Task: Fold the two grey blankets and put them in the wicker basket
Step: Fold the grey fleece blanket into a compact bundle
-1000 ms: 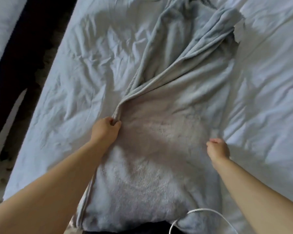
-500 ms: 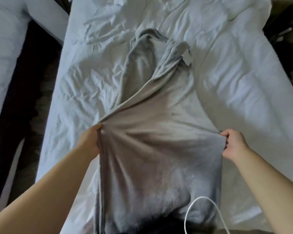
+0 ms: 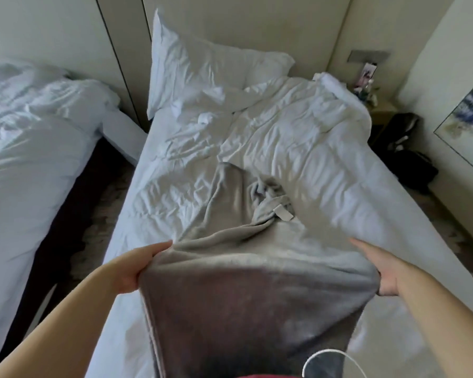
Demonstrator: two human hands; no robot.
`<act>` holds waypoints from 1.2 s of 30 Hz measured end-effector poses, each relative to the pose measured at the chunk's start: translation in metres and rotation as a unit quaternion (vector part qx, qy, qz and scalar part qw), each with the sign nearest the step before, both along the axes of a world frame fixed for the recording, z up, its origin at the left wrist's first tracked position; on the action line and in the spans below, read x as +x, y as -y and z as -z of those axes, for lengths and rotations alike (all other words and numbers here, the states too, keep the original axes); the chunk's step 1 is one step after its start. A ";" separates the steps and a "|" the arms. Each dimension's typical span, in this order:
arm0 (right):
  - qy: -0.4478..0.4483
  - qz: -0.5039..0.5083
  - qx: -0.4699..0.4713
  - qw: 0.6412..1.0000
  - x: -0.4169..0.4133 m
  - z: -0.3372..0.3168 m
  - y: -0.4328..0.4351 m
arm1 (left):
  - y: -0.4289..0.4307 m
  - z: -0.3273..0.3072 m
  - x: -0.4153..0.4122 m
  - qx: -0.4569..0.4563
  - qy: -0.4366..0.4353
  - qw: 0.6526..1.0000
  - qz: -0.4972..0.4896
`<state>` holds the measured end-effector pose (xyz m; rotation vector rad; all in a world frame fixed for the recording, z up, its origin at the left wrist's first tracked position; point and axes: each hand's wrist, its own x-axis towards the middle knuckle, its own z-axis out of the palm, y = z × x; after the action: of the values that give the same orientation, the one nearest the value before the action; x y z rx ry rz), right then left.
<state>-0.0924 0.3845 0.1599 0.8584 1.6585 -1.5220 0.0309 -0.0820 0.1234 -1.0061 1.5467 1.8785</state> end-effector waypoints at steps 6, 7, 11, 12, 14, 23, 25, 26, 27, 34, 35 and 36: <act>-0.181 0.083 -0.055 0.978 -0.007 -0.035 -0.006 | -0.017 -0.031 0.000 -0.066 -0.140 0.951 -0.269; -0.218 0.132 -0.111 0.961 -0.009 -0.043 -0.007 | -0.014 -0.037 -0.001 -0.027 -0.150 0.941 -0.302; -0.188 0.081 -0.097 0.974 -0.001 -0.060 -0.015 | -0.016 -0.063 0.013 -0.018 -0.039 0.997 -0.071; -0.152 0.015 -0.067 0.986 0.003 -0.063 -0.016 | -0.018 -0.066 0.014 -0.028 -0.032 0.999 -0.020; -0.107 -0.075 -0.012 0.991 0.009 -0.065 -0.018 | -0.021 -0.074 0.011 -0.077 -0.075 0.992 -0.060; -0.210 0.053 -0.092 0.972 0.002 -0.090 -0.039 | -0.015 -0.082 -0.003 -0.077 -0.126 0.980 -0.133; -0.135 -0.039 -0.004 0.990 0.004 -0.092 -0.043 | -0.016 -0.083 -0.006 -0.106 -0.123 0.979 -0.125; -0.098 -0.091 0.041 0.990 0.004 -0.092 -0.045 | -0.016 -0.084 -0.008 -0.110 -0.126 0.977 -0.132; -0.068 -0.136 0.082 0.985 0.004 -0.092 -0.047 | -0.016 -0.085 -0.012 -0.116 -0.132 0.974 -0.141; -0.053 -0.236 0.160 0.957 -0.007 -0.106 -0.034 | -0.017 -0.102 -0.033 -0.160 -0.009 0.987 0.024; -0.109 -0.189 0.160 0.963 -0.015 -0.111 -0.026 | -0.017 -0.107 -0.041 -0.176 -0.041 0.983 0.018; -0.186 -0.126 0.126 0.966 -0.025 -0.117 -0.018 | -0.018 -0.111 -0.052 -0.209 -0.103 0.972 -0.025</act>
<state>-0.1171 0.4028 0.2764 0.4768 2.1791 -1.3697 -0.0211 -0.0642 0.2347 -1.0563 2.1190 1.7731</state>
